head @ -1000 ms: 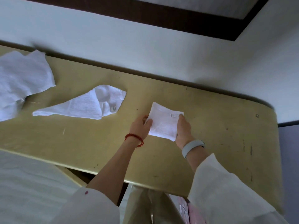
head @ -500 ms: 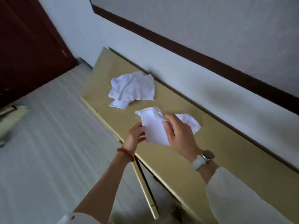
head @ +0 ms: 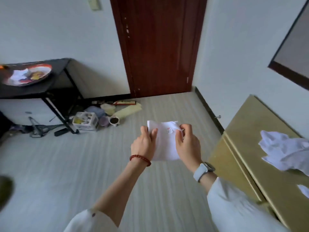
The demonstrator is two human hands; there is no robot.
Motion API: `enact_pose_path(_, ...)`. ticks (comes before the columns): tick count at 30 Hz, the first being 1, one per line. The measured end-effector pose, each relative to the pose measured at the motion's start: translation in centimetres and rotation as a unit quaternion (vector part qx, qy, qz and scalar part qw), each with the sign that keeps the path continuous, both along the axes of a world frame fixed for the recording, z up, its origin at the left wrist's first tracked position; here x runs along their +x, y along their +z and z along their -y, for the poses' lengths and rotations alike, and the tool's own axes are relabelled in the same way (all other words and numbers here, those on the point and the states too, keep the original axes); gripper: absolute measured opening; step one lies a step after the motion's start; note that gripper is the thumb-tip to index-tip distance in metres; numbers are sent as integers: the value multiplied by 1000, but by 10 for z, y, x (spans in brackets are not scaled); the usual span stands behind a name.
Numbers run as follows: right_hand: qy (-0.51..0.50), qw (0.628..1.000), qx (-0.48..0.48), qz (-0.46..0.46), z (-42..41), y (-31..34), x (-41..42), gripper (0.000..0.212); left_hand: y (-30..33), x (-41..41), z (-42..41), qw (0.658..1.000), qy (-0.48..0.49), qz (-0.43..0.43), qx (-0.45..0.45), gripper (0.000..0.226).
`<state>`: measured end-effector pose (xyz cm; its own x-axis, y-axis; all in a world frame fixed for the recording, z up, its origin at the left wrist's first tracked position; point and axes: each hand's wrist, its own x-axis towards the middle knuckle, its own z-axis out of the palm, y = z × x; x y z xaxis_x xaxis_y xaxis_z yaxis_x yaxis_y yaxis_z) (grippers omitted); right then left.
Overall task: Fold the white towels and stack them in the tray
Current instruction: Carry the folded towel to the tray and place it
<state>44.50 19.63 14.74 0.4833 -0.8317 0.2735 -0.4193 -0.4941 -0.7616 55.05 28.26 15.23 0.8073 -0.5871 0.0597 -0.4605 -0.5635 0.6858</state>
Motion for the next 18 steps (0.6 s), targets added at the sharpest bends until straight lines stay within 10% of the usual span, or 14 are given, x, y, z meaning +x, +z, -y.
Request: enact_pose_path(18,306,952,-26,17,-53,-25,522,16,-3,453,-109,958,252,85,107,27)
